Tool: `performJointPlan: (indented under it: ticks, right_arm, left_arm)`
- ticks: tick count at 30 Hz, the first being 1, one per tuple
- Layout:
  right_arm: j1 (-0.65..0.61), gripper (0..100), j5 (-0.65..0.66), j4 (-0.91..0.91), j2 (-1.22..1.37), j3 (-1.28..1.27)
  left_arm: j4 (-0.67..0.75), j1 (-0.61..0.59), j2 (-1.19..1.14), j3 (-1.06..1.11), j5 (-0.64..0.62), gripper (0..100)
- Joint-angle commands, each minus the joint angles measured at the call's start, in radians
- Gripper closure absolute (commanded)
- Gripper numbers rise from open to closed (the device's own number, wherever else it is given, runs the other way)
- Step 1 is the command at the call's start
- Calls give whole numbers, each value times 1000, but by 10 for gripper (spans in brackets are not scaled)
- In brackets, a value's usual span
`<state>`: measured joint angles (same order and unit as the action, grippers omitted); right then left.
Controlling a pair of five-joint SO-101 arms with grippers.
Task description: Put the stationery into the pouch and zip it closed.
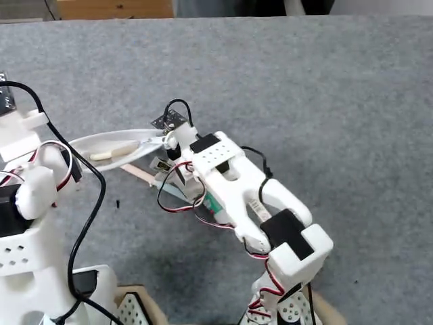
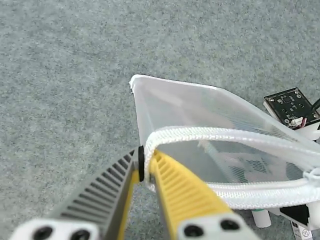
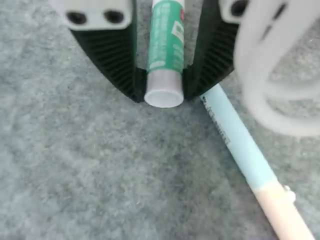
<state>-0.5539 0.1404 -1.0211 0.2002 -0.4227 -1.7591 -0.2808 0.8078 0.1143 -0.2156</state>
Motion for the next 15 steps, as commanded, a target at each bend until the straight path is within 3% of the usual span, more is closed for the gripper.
performJointPlan:
  ticks: [1, 8, 15]
  right_arm:
    - [-5, 970, 0, 14, -1, 41]
    - [49, 983, 0, 9, -35, 45]
    - [178, 986, 0, 5, -297, 45]
  left_arm:
    - [2, -16, 14, -36, -8, 971]
    - [2, -16, 14, -36, -6, 971]
    - [2, -16, 14, -36, -6, 971]
